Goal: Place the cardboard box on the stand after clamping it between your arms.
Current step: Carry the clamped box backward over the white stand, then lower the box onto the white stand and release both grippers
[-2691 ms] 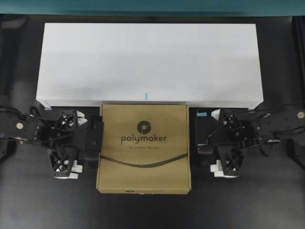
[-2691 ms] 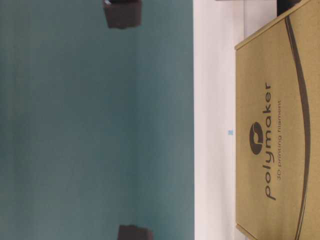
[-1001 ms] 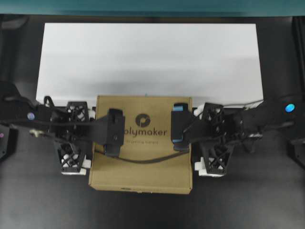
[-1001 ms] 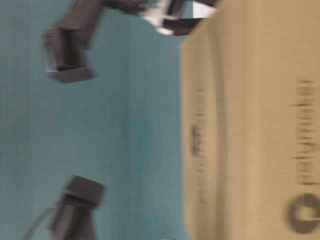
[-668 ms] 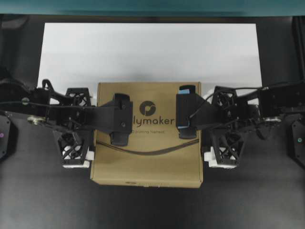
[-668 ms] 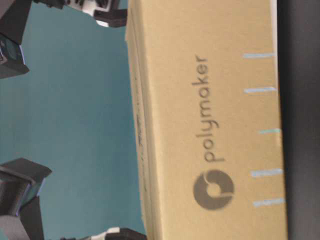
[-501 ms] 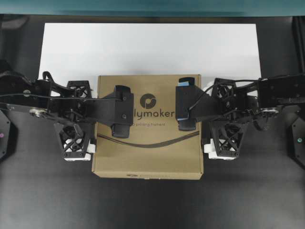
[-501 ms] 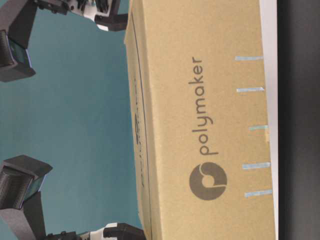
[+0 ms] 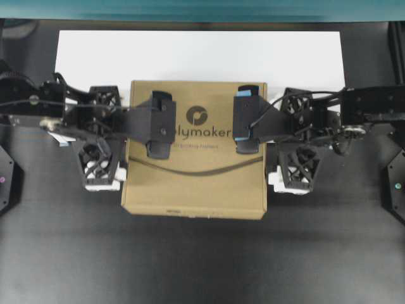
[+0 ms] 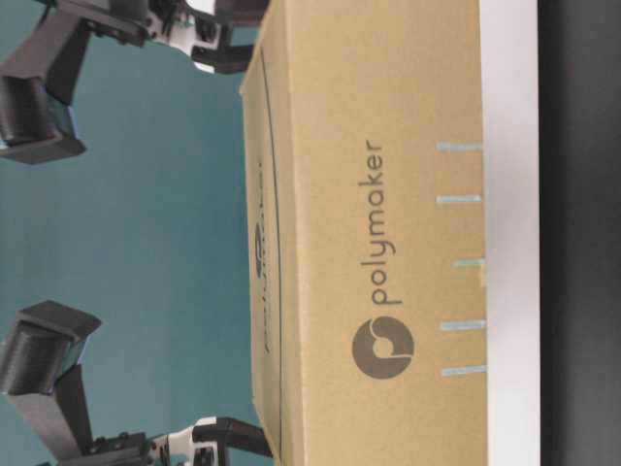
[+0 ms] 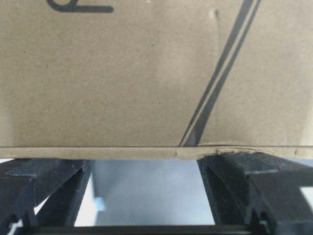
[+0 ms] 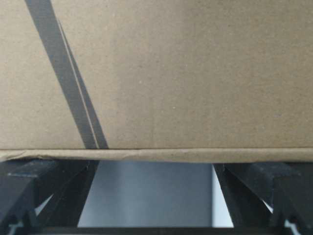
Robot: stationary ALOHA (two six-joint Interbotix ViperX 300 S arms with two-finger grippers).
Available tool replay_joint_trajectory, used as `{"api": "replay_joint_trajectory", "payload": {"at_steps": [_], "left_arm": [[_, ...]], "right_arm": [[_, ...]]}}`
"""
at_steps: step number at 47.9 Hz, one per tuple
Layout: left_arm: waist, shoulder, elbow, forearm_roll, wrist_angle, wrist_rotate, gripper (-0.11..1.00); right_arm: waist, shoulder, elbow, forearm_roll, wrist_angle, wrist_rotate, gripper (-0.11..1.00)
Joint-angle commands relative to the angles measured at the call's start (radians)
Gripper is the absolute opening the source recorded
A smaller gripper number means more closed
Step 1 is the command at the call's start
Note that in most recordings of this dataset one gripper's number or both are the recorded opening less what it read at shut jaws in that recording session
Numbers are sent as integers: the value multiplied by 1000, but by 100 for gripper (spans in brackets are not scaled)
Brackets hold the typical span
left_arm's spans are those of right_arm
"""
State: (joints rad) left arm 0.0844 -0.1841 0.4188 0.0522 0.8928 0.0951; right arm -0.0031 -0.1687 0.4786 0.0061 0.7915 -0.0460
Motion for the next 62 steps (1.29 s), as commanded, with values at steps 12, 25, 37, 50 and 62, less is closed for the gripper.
{"api": "replay_joint_trajectory", "payload": {"at_steps": [12,25,37,50,62], "left_arm": [[55,6,-107,2,-81,75,77],[117,37,-110,2,-91,98,77],[155,44,-118,2,-89,143,77],[210,52,-103,2,-94,198,77],[239,77,-107,2,-109,201,77]], "right_arm": [[-72,34,-23,5,-170,-163,83],[-117,55,-23,5,-245,-255,83],[-156,86,-21,5,-268,-298,83],[-189,110,-18,5,-308,-319,83],[-216,114,-21,5,-308,-322,83]]}}
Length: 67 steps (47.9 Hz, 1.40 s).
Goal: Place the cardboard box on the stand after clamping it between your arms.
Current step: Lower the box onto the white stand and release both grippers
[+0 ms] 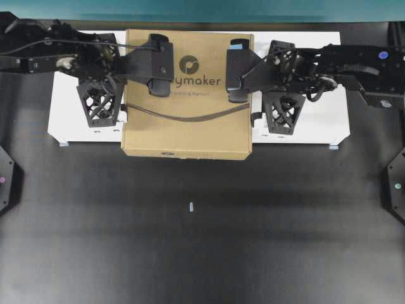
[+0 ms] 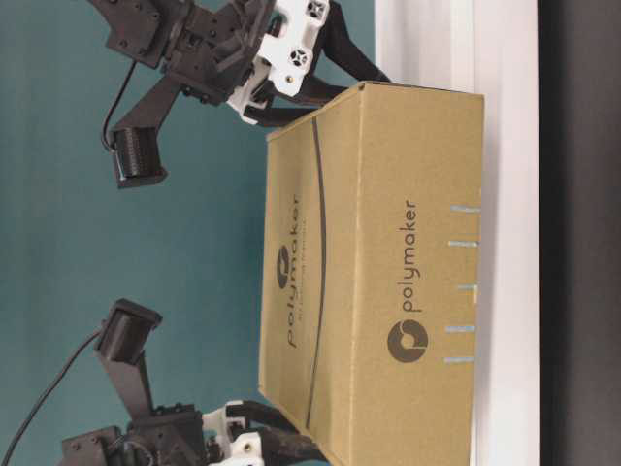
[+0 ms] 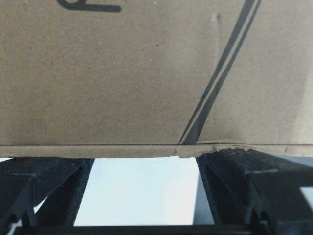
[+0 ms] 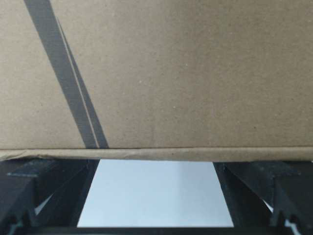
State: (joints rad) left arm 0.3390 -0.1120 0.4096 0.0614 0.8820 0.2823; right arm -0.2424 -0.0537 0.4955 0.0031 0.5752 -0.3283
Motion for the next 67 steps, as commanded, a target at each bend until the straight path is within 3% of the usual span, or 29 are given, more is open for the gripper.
{"api": "replay_joint_trajectory", "payload": {"at_steps": [1,21,38,67], "left_arm": [[-12,9,-98,-6,-100,14,77],[78,38,-107,-8,-129,12,77],[94,52,-78,-8,-141,14,77],[146,-44,46,-8,-138,28,77]], "right_arm": [[20,-2,-38,6,-92,-40,83],[-57,3,-51,6,-86,-43,83],[-77,18,-52,8,-58,-129,83],[-163,-32,14,9,-64,-118,83]]}}
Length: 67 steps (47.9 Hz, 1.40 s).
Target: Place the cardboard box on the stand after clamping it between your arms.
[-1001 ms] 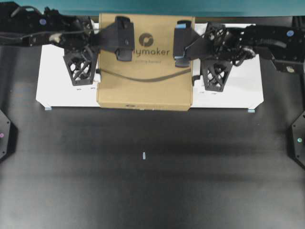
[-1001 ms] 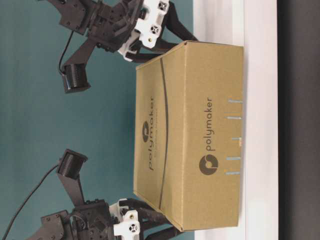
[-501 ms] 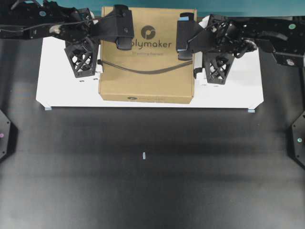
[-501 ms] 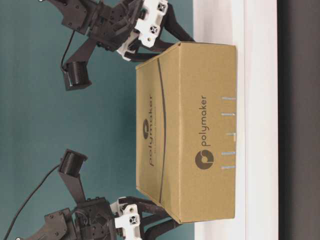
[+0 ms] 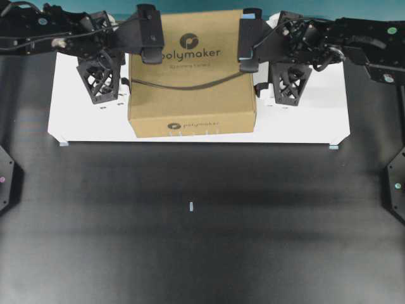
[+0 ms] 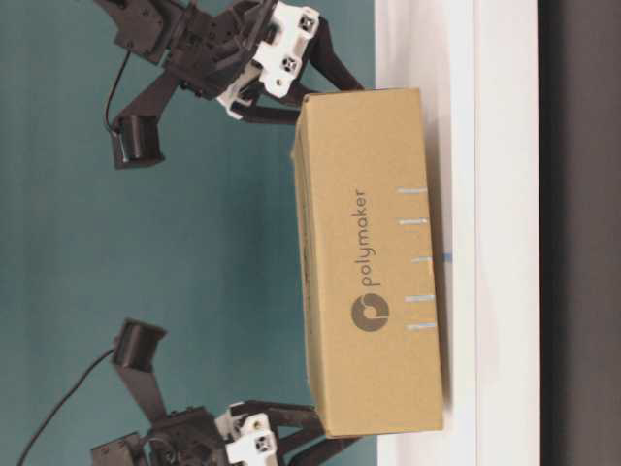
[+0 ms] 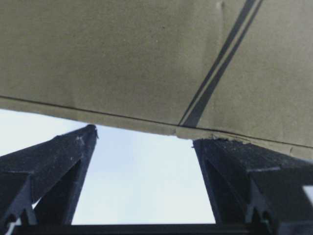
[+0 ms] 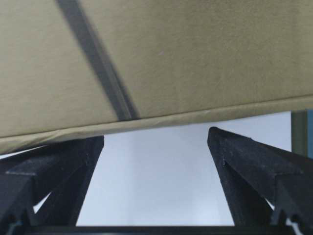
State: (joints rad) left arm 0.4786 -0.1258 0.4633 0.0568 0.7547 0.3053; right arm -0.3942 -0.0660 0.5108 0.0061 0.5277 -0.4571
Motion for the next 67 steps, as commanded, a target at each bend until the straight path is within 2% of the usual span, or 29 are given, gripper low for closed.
{"api": "replay_joint_trajectory", "payload": {"at_steps": [1,8,14,26,40,45,55,67], "left_arm": [[9,-34,-8,-3,-11,11,77],[18,-57,-8,-3,-5,74,77],[20,-91,2,-3,20,101,77],[32,-123,26,-3,17,106,77],[132,-123,23,-3,-37,101,77],[152,-123,23,-3,-44,100,77],[144,-130,23,-3,-38,89,77],[83,-258,83,-3,-34,81,77]], "right_arm": [[-14,-23,3,5,-18,9,83],[-25,-35,14,6,-11,12,83],[-34,-58,37,5,-25,18,83],[-83,-72,57,5,-98,48,83],[-192,-69,46,5,-158,86,83],[-207,-74,48,5,-160,98,83],[-189,-81,57,6,-149,103,83],[-98,-166,112,18,-132,112,83]]}}
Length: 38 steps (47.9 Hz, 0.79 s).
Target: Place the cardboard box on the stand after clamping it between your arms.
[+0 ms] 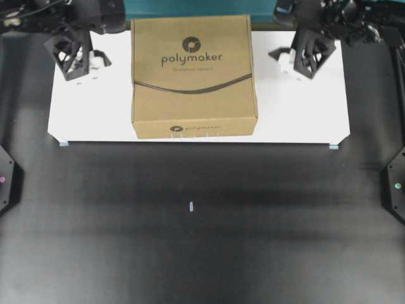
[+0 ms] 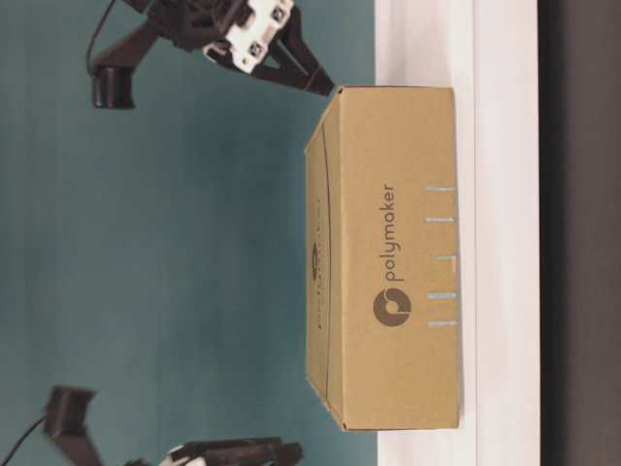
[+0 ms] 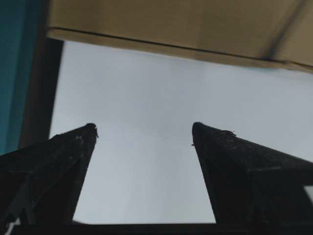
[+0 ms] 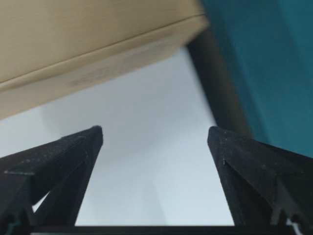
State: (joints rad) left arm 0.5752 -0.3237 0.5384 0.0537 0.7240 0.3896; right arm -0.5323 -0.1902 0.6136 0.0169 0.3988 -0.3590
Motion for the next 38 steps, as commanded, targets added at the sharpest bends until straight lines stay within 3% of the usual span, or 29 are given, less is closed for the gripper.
{"api": "replay_joint_trajectory", "payload": {"at_steps": [1,10,18,30,38], "left_arm": [[-21,-75,15,0,-3,-3,77],[-114,-233,132,0,-6,-23,77],[-219,-414,221,0,-9,-98,77],[-422,-623,284,-2,-17,-259,77],[-557,-701,307,0,-28,-350,77]], "right_arm": [[51,-51,14,8,-3,18,83],[156,-144,84,8,-6,46,83],[279,-249,153,11,-20,92,83],[449,-410,250,9,-149,241,83],[512,-526,296,11,-224,339,83]]}}
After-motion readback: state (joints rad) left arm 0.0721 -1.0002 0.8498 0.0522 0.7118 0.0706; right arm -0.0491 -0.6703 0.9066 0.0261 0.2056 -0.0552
